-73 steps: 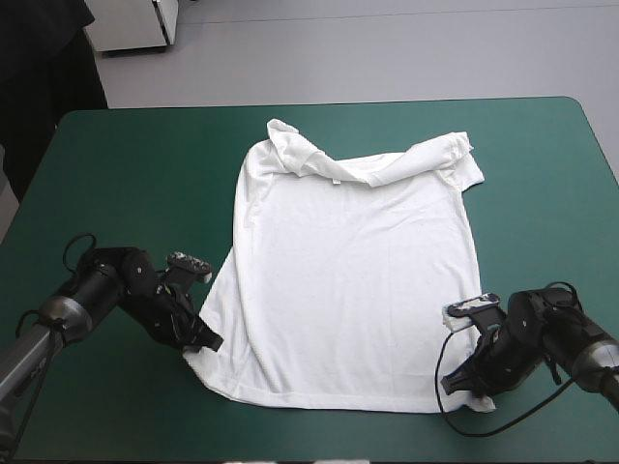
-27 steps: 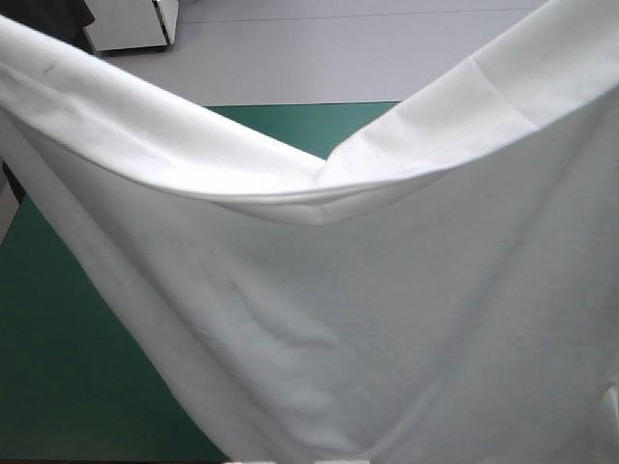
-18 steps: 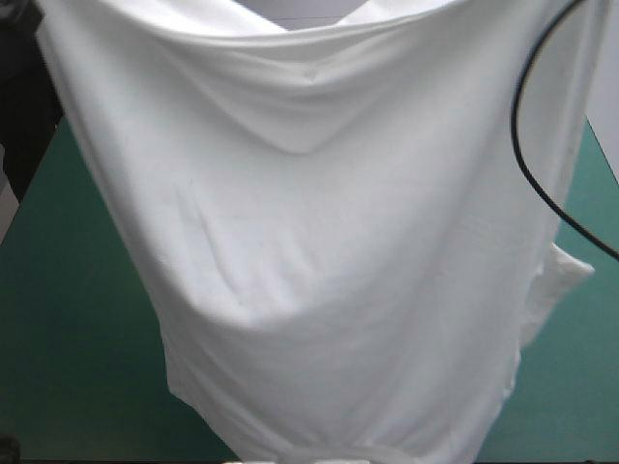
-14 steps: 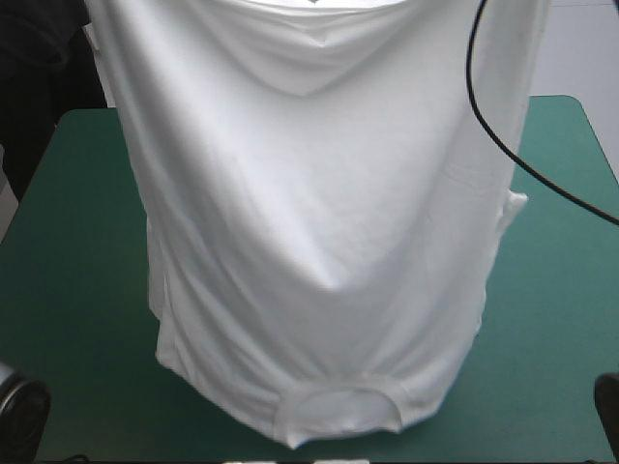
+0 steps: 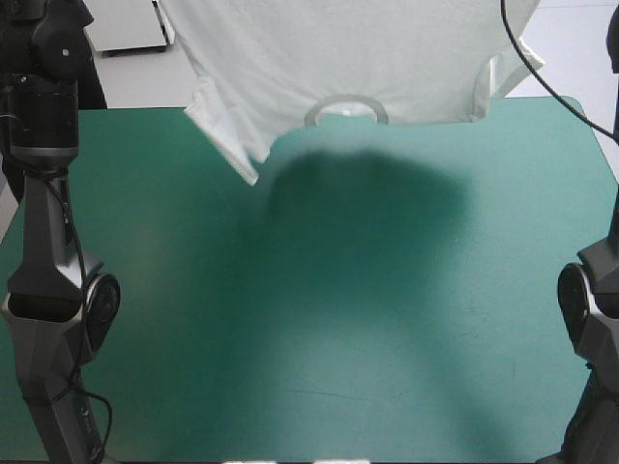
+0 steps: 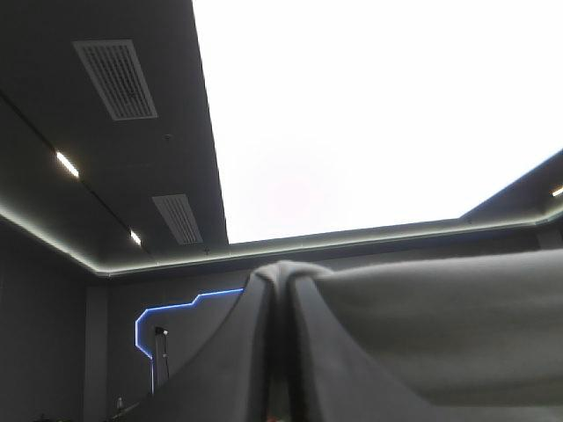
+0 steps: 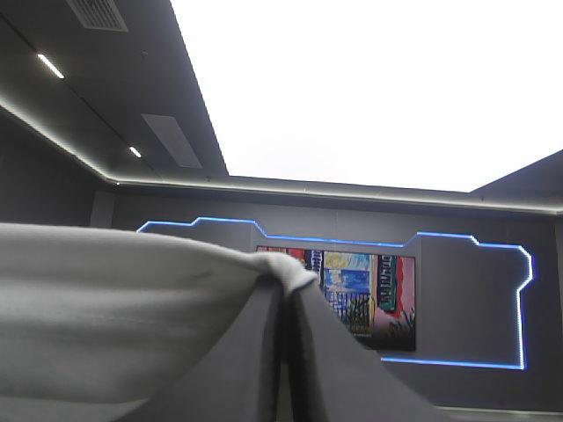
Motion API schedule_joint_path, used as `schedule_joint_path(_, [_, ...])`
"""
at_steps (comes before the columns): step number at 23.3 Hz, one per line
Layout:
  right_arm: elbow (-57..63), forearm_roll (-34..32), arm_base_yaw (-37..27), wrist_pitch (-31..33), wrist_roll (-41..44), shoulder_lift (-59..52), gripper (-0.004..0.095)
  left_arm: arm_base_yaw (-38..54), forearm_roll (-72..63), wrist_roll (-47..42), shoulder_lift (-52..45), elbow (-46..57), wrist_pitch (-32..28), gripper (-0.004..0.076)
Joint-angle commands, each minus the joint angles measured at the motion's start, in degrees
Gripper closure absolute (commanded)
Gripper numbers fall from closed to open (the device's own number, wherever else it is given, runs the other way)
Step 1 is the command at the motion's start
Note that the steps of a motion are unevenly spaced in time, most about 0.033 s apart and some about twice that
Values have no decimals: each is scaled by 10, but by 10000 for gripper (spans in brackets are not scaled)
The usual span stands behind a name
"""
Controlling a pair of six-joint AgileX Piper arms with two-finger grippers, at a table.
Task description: Fold the cloth
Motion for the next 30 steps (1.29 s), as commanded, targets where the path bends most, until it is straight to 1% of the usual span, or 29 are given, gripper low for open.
schedule_joint_path(1, [-15,17,-7,-29,-5,3,925,15,-48,-6,-7,-17,-48,745])
schedule_joint_path(2, [-15,17,-6,-15,-5,11,925,18,-51,-6,-2,-16,-25,745])
schedule_joint_path(4, [-15,17,-1,22,-6,25,925,18,-51,-6,6,-16,42,745])
schedule_joint_path(6, [-15,13,-1,71,-22,38,925,18,-48,-3,14,-16,102,745])
schedule_joint_path(7, [-15,14,-1,129,-38,46,925,18,-50,-3,18,-16,154,746])
schedule_joint_path(8, [-15,14,-1,158,-42,48,925,18,-51,-3,18,-16,186,746])
schedule_joint_path(9, [-15,11,-1,216,-53,48,925,18,-50,-3,18,-16,258,746])
schedule_joint_path(10, [-15,10,-1,238,-57,48,925,18,-47,-3,18,-16,303,746])
schedule_joint_path(11, [-15,10,-1,297,-63,48,924,18,-31,-23,18,-16,414,746])
schedule_joint_path(12, [-15,11,-1,326,-63,48,925,18,-10,-51,21,-16,475,746])
schedule_joint_path(13, [-14,18,-1,402,-58,48,925,18,34,-96,25,-16,580,746])
schedule_joint_path(14, [-5,33,-1,449,-55,48,925,18,45,-107,31,-16,659,746])
schedule_joint_path(15, [6,50,-1,486,-57,48,925,18,44,-117,39,-16,707,746])
schedule_joint_path(16, [20,67,-1,528,-47,48,925,18,41,-154,41,-5,714,746])
schedule_joint_path(18, [62,72,1,599,-38,48,925,18,16,-157,39,19,713,746])
schedule_joint_path(21, [153,85,4,606,-31,48,925,17,-25,-163,38,72,714,746])
schedule_joint_path(23, [205,101,5,606,-33,48,924,17,-29,-167,29,130,714,746])
schedule_joint_path(30, [340,122,5,606,-42,48,924,17,-23,-148,-7,339,714,746])
